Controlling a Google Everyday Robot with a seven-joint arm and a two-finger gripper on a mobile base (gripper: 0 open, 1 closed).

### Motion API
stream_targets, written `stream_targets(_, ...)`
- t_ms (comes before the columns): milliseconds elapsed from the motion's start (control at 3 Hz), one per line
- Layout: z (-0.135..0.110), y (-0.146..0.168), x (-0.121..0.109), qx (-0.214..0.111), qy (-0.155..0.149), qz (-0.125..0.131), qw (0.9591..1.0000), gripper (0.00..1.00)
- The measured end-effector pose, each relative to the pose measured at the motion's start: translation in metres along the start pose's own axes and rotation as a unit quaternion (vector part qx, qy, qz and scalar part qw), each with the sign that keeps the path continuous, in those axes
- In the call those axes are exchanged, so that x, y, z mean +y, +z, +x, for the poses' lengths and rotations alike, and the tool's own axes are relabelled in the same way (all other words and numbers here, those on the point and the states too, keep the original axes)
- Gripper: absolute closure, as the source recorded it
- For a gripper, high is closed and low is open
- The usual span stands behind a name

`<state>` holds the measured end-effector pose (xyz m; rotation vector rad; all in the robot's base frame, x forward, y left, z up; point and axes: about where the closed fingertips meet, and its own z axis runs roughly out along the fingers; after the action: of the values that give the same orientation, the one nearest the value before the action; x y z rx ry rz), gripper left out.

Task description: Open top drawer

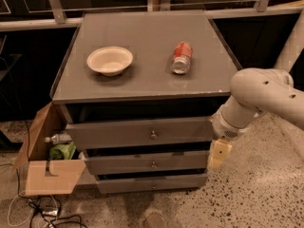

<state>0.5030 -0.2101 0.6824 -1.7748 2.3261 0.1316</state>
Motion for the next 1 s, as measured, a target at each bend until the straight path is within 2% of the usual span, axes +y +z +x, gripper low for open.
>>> stream_targets(333, 0.000, 0.001, 0.000, 0.000, 0.000, -0.001, 1.0000, 0.00)
stream_targets(667, -0.004, -0.002, -0.009, -0.011, -0.003, 0.010, 0.9999, 0.00)
stream_targets(1000, -0.019, -0.004, -0.045, -0.024, -0.019, 0.025, 0.9992, 0.00)
